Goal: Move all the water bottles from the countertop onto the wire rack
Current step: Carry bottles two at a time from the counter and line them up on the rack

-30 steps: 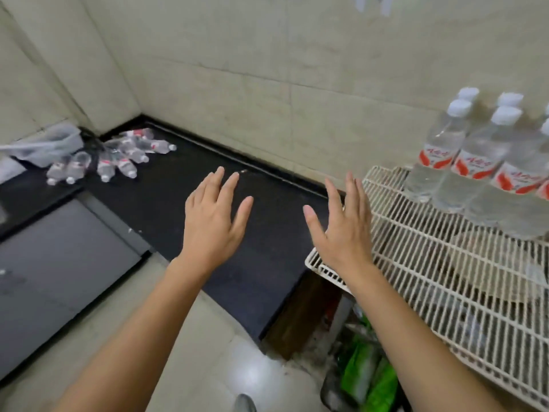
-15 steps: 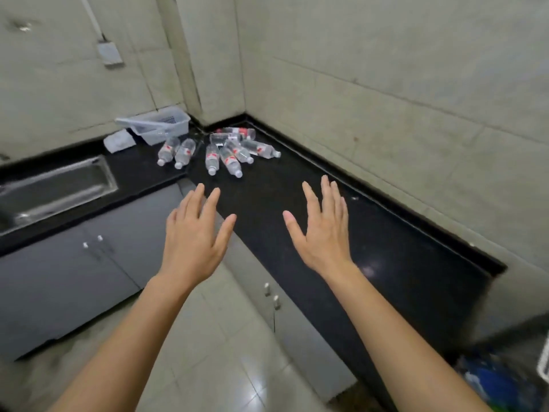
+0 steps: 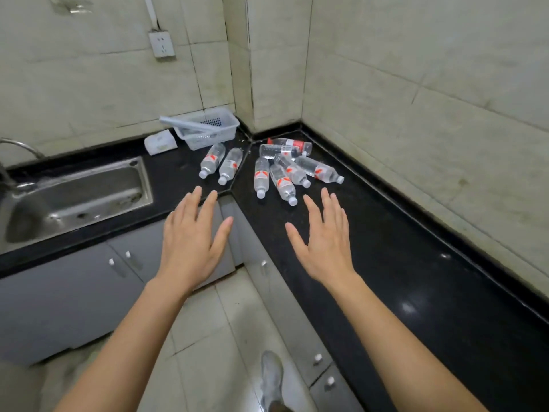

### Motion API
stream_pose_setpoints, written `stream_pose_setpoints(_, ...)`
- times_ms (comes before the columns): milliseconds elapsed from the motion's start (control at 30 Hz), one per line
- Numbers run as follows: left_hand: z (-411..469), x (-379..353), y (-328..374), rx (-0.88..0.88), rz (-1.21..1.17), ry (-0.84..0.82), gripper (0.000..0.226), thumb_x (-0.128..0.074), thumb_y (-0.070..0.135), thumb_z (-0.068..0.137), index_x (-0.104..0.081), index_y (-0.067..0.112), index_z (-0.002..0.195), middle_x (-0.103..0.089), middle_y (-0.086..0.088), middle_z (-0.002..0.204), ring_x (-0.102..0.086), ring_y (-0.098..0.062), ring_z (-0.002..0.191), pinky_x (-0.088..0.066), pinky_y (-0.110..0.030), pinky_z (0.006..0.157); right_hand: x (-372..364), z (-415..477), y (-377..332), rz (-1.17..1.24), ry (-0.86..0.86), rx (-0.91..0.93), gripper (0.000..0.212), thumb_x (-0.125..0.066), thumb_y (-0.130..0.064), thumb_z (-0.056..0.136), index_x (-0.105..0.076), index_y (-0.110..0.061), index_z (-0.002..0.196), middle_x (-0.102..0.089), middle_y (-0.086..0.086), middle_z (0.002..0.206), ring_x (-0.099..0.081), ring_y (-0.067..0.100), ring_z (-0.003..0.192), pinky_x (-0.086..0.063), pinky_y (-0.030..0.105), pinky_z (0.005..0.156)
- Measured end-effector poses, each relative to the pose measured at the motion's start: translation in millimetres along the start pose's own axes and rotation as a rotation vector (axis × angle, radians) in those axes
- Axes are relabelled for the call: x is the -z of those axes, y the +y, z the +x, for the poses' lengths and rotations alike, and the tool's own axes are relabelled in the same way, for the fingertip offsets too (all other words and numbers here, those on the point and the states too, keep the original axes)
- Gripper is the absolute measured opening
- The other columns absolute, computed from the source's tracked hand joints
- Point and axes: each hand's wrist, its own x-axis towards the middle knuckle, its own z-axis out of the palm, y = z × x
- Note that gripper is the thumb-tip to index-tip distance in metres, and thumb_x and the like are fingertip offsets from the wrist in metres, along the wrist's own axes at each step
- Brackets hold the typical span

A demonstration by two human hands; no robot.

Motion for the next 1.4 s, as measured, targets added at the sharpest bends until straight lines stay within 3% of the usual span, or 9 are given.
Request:
stream_pose_setpoints(200,146,-37,-41,-0.038,0.079,-0.067,0.066,-0.034,0.055,0.099,-0.040,0.014,0.151,-0.035,-0.017,0.159,-0.035,-0.037,0.144,-0.032,-0.055,0.116,-67,143,1,0.050,-0.025,0.001,0.068,-0.050,-0.052,0.100,-0.035,-0.012,0.153,-0.021,0.020,0.165,-0.014,0.036,0.155,-0.021,0.056,0.123)
stream_pose_setpoints(433,273,-44,-106,-0.019,0.141,-0.077,0.068,-0.032,0.056,0.097,-0.041,0.015,0.151,-0.036,-0.018,0.159,-0.034,-0.036,0.145,-0.030,-0.056,0.115,-116,282,-36,0.060,-0.098,0.066,0.067,-0.047,-0.050,0.101,-0.033,-0.014,0.155,-0.016,0.018,0.167,-0.010,0.034,0.156,-0.014,0.051,0.125)
stream_pose_setpoints(600,337,-95,-171,-0.005,0.135,-0.165,0.064,-0.046,0.051,0.099,-0.041,0.014,0.151,-0.034,-0.018,0.160,-0.033,-0.036,0.146,-0.031,-0.057,0.116,-173,344,-53,0.018,-0.179,0.076,0.067,-0.049,-0.049,0.101,-0.035,-0.013,0.155,-0.023,0.020,0.165,-0.018,0.036,0.154,-0.020,0.053,0.123)
stream_pose_setpoints(833,440,-189,-260,-0.110,0.094,-0.387,0.065,-0.055,0.045,0.098,-0.040,0.012,0.151,-0.033,-0.019,0.160,-0.034,-0.038,0.146,-0.032,-0.057,0.113,-270,426,-54,-0.107,-0.337,-0.071,0.067,-0.044,-0.047,0.103,-0.024,-0.015,0.159,-0.014,0.017,0.167,-0.012,0.034,0.155,-0.014,0.047,0.126)
stream_pose_setpoints(933,483,-222,-293,-0.191,0.098,-0.501,0.068,-0.057,0.042,0.097,-0.035,0.013,0.154,-0.028,-0.018,0.162,-0.030,-0.037,0.148,-0.029,-0.056,0.115,-311,463,-61,-0.121,-0.379,-0.160,0.068,-0.048,-0.046,0.101,-0.029,-0.013,0.157,-0.022,0.020,0.164,-0.021,0.036,0.153,-0.025,0.052,0.122)
stream_pose_setpoints(1033,521,-252,-316,-0.263,0.115,-0.621,0.070,-0.054,0.040,0.098,-0.027,0.015,0.157,-0.020,-0.015,0.165,-0.023,-0.033,0.151,-0.028,-0.054,0.118,-342,487,-67,-0.107,-0.443,-0.236,0.067,-0.050,-0.040,0.101,-0.027,-0.015,0.158,-0.019,0.019,0.165,-0.019,0.036,0.153,-0.027,0.054,0.121)
stream_pose_setpoints(1167,548,-290,-330,-0.390,0.096,-0.711,0.070,-0.062,0.025,0.093,-0.033,0.011,0.154,-0.025,-0.019,0.163,-0.026,-0.036,0.149,-0.033,-0.057,0.115,-376,493,-66,-0.105,-0.533,-0.317,0.064,-0.050,-0.025,0.101,-0.024,-0.015,0.158,-0.016,0.018,0.166,-0.015,0.034,0.154,-0.022,0.050,0.124)
stream_pose_setpoints(1267,556,-316,-330,-0.514,0.139,-0.791,0.078,-0.063,0.014,0.090,-0.025,0.020,0.157,-0.013,-0.016,0.166,-0.011,-0.034,0.154,-0.025,-0.055,0.119,-398,489,-56,-0.143,-0.662,-0.218,0.072,-0.056,-0.007,0.095,-0.023,-0.017,0.159,-0.010,0.016,0.168,-0.009,0.033,0.156,-0.020,0.050,0.124)
stream_pose_setpoints(1400,551,-343,-338,-0.661,0.176,-0.870,0.077,-0.062,0.009,0.090,-0.028,0.028,0.157,-0.004,-0.019,0.166,-0.004,-0.039,0.153,-0.030,-0.057,0.116,-423,486,-54,-0.259,-0.808,0.175,0.078,-0.057,0.002,0.092,-0.025,-0.020,0.159,0.000,0.016,0.170,0.002,0.035,0.156,-0.010,0.051,0.126)
